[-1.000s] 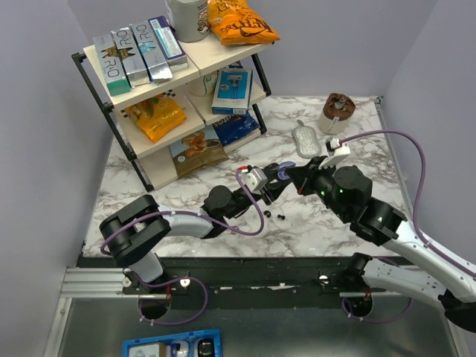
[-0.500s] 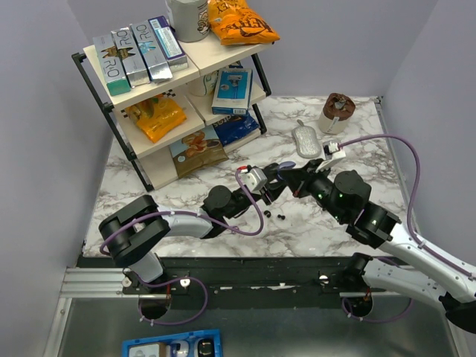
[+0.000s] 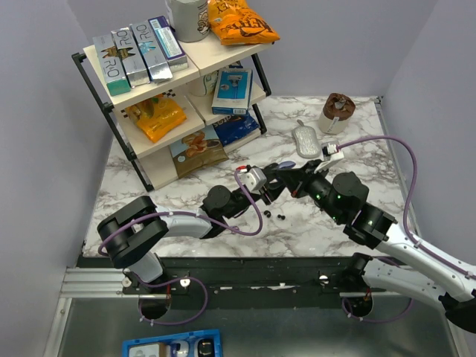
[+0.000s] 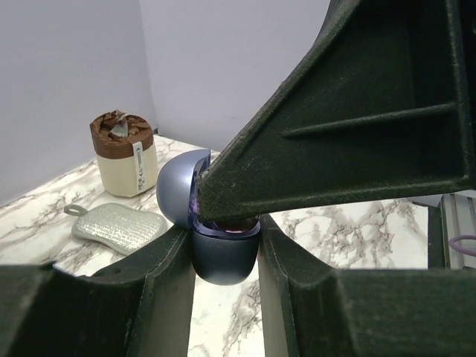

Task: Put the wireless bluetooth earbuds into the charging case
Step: Place the earbud at the center of the board.

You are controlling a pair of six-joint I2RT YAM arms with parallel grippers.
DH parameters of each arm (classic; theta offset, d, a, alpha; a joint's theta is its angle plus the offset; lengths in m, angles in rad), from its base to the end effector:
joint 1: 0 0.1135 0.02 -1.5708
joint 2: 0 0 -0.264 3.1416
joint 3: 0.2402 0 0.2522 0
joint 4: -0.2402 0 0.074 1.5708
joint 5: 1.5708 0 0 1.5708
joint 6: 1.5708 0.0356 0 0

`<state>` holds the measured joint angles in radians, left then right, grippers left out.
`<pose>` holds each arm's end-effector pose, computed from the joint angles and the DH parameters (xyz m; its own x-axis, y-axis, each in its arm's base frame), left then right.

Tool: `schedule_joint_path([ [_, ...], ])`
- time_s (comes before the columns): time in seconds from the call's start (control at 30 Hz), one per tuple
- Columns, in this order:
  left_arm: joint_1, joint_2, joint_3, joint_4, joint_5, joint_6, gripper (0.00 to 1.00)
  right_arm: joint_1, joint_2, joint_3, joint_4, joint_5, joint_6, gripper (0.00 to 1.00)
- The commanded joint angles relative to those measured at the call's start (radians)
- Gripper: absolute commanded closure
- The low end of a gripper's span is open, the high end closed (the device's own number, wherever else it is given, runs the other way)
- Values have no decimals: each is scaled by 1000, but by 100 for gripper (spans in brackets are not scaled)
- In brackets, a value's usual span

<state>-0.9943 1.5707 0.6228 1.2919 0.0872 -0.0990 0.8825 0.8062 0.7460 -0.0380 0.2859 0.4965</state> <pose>0.1689 -0.2655 0.2505 0.0960 -0.3282 -0.9397 0.8937 0.4440 -0.0638 0.1304 0.1427 0.3386 -0.3228 0.3270 -0.8882 -0.4651 0.7625 0.4498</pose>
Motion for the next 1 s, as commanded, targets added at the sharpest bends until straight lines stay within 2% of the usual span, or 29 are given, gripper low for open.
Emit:
schedule_joint_path([
  [0.0,-4,-31,2,405,31,-13,100,4,-4,-26,21,27,-4,99],
  [0.4,-7,-31,9,405,28,-11,100,6,-15,-51,21,49,-15,99],
  [0.57,-6,-31,14,405,26,-7,100,4,-2,-45,10,1,-6,99],
  [0.6,-7,-28,14,405,26,-5,100,6,-1,-43,4,-4,-3,91],
  [0.67,-7,-28,17,405,25,-2,100,4,-2,-40,-10,-4,2,84],
  [0.7,-7,-28,17,405,23,-2,100,4,-5,-40,-11,4,5,76],
  [0.8,-7,-26,15,405,22,-1,100,6,-16,-33,-26,22,7,64],
  [0.97,-7,-26,14,405,19,-1,100,6,-27,-16,-46,35,1,56],
])
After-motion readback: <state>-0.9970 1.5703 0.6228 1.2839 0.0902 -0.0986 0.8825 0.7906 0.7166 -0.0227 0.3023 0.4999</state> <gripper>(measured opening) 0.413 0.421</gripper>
